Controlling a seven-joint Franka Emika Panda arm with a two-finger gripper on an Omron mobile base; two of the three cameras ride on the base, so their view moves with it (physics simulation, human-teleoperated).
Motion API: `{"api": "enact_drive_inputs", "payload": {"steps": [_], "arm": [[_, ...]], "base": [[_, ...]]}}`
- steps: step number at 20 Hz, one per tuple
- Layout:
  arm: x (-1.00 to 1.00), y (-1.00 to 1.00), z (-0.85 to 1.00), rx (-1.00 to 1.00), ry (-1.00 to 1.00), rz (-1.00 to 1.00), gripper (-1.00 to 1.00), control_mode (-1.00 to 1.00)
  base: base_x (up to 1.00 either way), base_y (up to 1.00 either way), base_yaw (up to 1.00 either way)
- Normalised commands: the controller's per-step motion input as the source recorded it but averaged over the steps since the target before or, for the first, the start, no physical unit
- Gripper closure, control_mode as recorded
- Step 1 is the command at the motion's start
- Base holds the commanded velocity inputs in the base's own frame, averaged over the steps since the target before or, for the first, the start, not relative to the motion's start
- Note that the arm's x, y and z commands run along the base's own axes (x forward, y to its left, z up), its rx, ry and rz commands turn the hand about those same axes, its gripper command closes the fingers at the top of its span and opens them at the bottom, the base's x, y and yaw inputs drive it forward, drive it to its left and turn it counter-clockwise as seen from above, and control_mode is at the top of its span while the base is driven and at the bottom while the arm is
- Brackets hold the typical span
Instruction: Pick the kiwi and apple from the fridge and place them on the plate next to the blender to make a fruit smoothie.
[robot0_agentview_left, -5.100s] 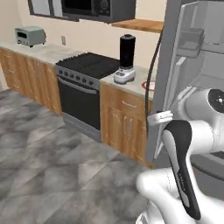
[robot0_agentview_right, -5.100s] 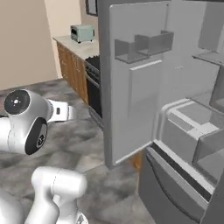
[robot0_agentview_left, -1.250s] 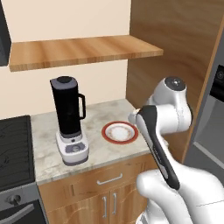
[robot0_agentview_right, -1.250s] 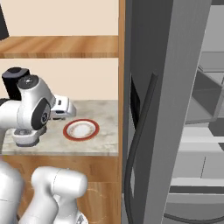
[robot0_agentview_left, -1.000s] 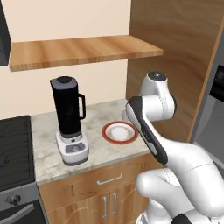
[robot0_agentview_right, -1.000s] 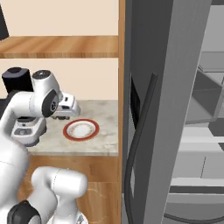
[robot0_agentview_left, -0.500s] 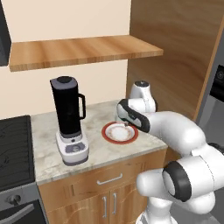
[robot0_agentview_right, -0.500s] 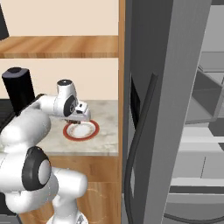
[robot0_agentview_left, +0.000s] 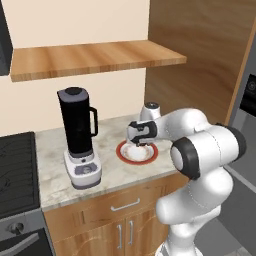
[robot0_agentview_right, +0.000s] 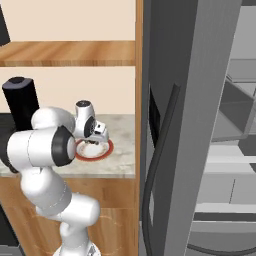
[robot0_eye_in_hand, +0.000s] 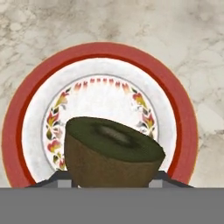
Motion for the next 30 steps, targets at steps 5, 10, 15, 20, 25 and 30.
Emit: {"api": "enact_drive_inputs", "payload": {"steps": [5, 10, 15, 20, 25, 30], "arm": [[0.00, 0.07, -0.10, 0.00, 0.00, -0.04, -1.00, -1.00], [-0.26, 0.00, 0.19, 0.00, -0.02, -0.08, -1.00, -1.00], [-0.92, 0.00, 0.93, 0.00, -0.05, -0.09, -1.00, -1.00], [-1.00, 0.00, 0.74, 0.00, -0.02, -0.10, -1.00, -1.00], [-1.00, 0.00, 0.44, 0.01, -0.03, -0.07, -1.00, -1.00], [-1.00, 0.00, 0.05, 0.04, -0.04, -0.01, -1.00, -1.00]], "base": [[0.00, 0.00, 0.00], [0.00, 0.00, 0.00], [0.00, 0.00, 0.00], [0.00, 0.00, 0.00], [0.00, 0.00, 0.00], [0.00, 0.00, 0.00]]}}
